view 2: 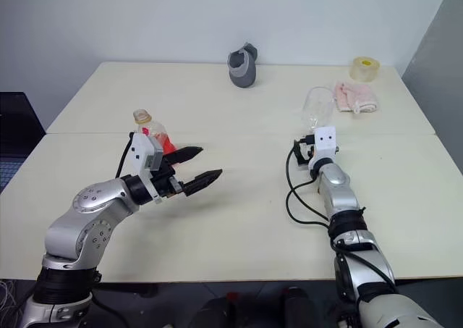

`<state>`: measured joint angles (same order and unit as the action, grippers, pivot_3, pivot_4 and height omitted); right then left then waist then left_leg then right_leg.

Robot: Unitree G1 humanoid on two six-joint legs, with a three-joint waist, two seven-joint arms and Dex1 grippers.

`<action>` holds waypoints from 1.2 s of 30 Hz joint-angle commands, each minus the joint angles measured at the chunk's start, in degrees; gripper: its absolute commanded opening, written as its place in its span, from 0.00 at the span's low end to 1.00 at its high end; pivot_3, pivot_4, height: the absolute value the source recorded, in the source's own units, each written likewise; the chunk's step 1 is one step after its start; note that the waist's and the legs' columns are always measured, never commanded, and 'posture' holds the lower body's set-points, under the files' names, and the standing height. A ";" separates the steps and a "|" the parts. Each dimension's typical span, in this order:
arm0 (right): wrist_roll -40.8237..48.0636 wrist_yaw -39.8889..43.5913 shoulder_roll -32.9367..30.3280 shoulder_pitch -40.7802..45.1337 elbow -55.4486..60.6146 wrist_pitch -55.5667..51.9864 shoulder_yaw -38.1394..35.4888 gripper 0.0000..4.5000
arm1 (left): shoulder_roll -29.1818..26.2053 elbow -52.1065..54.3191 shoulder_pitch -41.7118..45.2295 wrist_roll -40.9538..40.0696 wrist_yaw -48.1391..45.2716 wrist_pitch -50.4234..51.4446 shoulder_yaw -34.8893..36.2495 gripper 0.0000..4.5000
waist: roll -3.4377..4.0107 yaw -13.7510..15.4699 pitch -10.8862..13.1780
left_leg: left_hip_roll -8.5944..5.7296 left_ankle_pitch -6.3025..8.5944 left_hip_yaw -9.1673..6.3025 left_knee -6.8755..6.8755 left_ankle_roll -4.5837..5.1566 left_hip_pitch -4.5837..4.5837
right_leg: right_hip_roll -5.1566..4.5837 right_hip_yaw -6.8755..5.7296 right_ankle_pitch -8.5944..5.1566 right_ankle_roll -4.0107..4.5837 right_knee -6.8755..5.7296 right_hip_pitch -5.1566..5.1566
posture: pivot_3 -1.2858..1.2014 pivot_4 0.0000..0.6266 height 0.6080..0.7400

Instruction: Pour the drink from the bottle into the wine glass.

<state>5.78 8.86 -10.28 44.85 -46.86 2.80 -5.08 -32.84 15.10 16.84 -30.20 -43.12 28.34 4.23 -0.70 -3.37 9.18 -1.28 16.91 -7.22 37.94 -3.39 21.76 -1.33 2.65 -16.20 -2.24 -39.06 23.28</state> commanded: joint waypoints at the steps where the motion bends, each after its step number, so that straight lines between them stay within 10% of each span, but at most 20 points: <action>1: 0.52 1.06 0.31 1.98 -1.51 3.39 -1.10 0.87 | 0.09 1.40 0.20 0.28 -0.23 -0.94 0.06 1.00 | 0.00 -0.01 0.00 | 0.00 0.00 0.01 0.00 0.00 0.00 | 0.00 0.01 0.00 0.00 0.00 0.00 | 0.52 0.24 1.00; 12: 0.45 4.72 0.27 0.74 0.64 5.01 -0.81 0.03 | 0.30 1.59 -0.29 0.42 -0.55 -0.86 -0.11 1.00 | 0.01 -0.08 0.01 | 0.01 0.00 -0.02 0.00 0.00 -0.01 | 0.01 0.00 0.00 0.00 -0.02 0.00 | 0.52 0.24 1.00; 36: -0.33 27.21 8.18 -2.46 15.15 -3.74 15.39 0.02 | -0.14 24.18 -32.81 -1.53 7.87 0.55 13.81 1.00 | 0.10 -0.43 0.05 | 0.37 0.06 -0.35 -0.04 0.09 0.00 | -0.01 -0.03 0.00 0.01 0.00 0.03 | 0.52 0.24 1.00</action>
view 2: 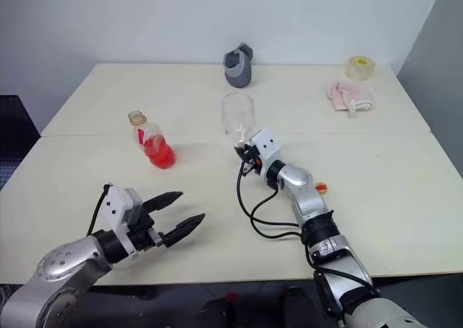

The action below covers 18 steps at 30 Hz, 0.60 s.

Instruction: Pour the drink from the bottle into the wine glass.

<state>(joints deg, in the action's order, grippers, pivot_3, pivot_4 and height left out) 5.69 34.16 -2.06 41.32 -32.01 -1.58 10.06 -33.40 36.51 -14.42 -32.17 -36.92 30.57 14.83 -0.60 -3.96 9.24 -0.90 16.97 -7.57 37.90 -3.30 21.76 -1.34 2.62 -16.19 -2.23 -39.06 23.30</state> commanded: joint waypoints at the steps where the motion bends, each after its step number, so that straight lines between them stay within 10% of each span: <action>1: -0.47 2.10 -0.07 1.43 -0.47 0.87 0.40 0.02 | 0.54 2.84 -2.27 0.69 1.91 -2.10 3.55 1.00 | 0.00 0.30 0.00 | 0.00 0.00 0.01 0.00 0.00 -0.01 | 0.01 0.00 0.00 0.00 0.00 0.00 | 0.52 0.24 1.00; 13: -3.29 2.29 -0.26 2.49 -6.09 4.39 0.76 0.02 | 2.27 1.83 -2.27 2.91 4.01 -4.85 1.66 1.00 | 0.00 0.70 0.00 | -0.31 0.00 0.07 0.00 0.00 -0.02 | 0.01 0.00 0.00 0.01 0.00 -0.01 | 0.52 0.24 1.00; 18: -2.70 2.97 -0.56 1.54 -4.70 4.15 0.21 0.38 | 1.99 0.45 -0.56 3.13 3.64 -4.95 0.70 1.00 | 0.00 0.70 0.00 | -0.31 0.00 0.06 0.00 0.00 -0.02 | 0.01 0.00 0.00 0.01 0.00 -0.01 | 0.52 0.24 1.00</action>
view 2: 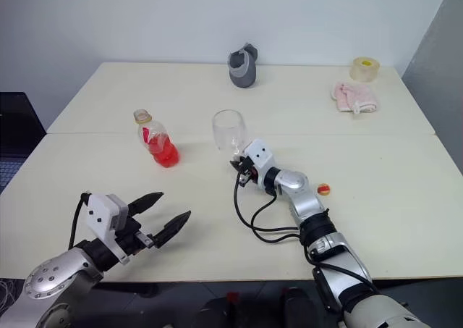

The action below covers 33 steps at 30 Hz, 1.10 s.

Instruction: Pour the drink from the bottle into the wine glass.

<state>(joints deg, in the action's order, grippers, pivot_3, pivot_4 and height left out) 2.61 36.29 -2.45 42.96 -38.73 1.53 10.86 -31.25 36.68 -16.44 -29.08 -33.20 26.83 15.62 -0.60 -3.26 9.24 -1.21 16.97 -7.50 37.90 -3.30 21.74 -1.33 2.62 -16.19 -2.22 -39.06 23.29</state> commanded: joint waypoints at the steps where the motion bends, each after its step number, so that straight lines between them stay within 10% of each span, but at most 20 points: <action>1: 0.59 0.92 -0.36 -0.34 2.57 0.90 -0.78 0.45 | -0.25 -0.46 2.52 0.07 -0.04 -1.11 -0.28 1.00 | 0.00 0.02 0.00 | 0.00 0.00 0.00 0.00 0.00 0.00 | 0.00 -0.01 0.00 0.00 0.00 0.00 | 0.52 0.24 1.00; 8: 2.17 2.29 -2.31 -4.96 11.41 -1.98 -0.90 0.99 | -0.07 -2.90 5.97 0.04 0.29 -0.39 -0.67 1.00 | 0.00 0.02 0.00 | 0.00 0.00 -0.04 0.00 -0.01 0.01 | 0.00 -0.03 0.00 0.00 0.00 0.00 | 0.52 0.24 1.00; 23: 12.16 8.74 -19.12 -27.73 58.08 -24.30 -3.26 0.99 | 6.65 -10.93 11.24 7.14 12.35 -3.32 0.04 1.00 | -0.03 1.24 -0.03 | 0.01 0.04 -0.09 0.03 0.07 0.00 | -0.09 -0.03 0.00 -0.01 0.05 -0.06 | 0.52 0.24 1.00; 33: 24.38 6.16 -26.67 -21.94 72.57 -42.57 -9.56 0.99 | 4.36 -24.29 21.99 11.81 10.53 -9.59 -1.15 1.00 | -0.07 1.50 -0.04 | -0.06 0.01 -0.14 0.05 0.02 0.03 | -0.03 -0.15 0.00 -0.01 0.08 -0.10 | 0.52 0.24 1.00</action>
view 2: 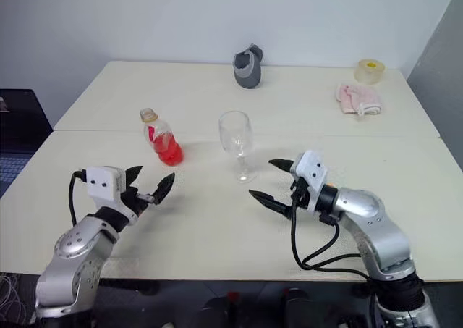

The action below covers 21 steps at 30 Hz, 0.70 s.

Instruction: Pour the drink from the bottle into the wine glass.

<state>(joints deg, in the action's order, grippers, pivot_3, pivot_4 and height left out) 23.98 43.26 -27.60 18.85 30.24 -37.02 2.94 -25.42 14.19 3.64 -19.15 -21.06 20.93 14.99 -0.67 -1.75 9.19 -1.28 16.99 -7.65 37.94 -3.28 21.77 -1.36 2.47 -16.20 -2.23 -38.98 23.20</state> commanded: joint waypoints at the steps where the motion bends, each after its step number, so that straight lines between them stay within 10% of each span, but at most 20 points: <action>1: 3.74 -0.97 -2.57 3.38 4.16 -5.80 -1.83 0.99 | -1.64 -3.53 3.42 2.80 -1.61 -4.98 -0.82 1.00 | 0.00 -0.02 0.00 | -0.01 0.00 0.00 -0.01 -0.01 0.00 | 0.00 0.01 0.00 0.00 0.00 0.00 | 0.52 0.24 1.00; 21: 14.27 -8.58 -4.83 14.85 6.56 -20.68 -3.56 0.99 | 0.16 -20.81 16.49 6.72 0.06 -13.96 -1.44 1.00 | -0.01 0.03 0.00 | -0.01 -0.01 -0.01 0.01 0.00 0.05 | -0.07 -0.03 0.00 0.00 -0.01 0.04 | 0.52 0.24 1.00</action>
<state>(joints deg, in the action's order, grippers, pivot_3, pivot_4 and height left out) 37.28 34.92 -31.64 32.45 34.78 -57.82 1.05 -25.10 -6.11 18.66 -12.82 -21.71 9.21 12.72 -0.69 -1.72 9.19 -1.29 16.98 -7.66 37.95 -3.28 21.83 -1.43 2.43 -16.19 -2.23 -38.99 23.24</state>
